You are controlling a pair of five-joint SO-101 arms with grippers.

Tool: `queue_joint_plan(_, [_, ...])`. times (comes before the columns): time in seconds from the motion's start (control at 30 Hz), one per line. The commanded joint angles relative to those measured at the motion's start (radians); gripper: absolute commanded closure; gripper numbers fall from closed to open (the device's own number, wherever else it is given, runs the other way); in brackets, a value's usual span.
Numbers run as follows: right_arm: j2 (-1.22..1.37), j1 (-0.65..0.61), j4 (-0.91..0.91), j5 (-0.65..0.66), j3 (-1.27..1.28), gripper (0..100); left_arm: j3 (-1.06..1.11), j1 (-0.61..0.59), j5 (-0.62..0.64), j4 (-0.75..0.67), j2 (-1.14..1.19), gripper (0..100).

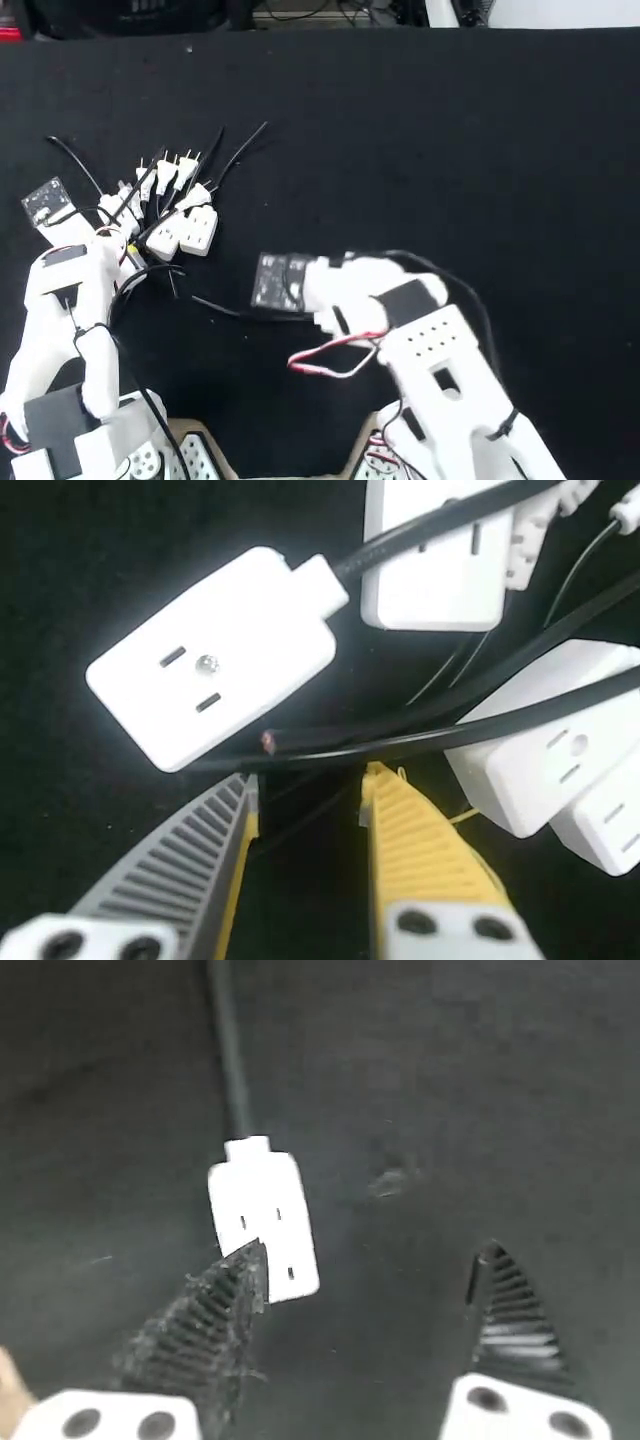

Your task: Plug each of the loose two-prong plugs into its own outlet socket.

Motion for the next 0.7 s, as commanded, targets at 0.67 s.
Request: queue_joint_plan(0.67, [-0.031,0.14,-0.485,-0.861,0.209,87.9,-0.334,-0.008,-0.207,0.29,-0.017,83])
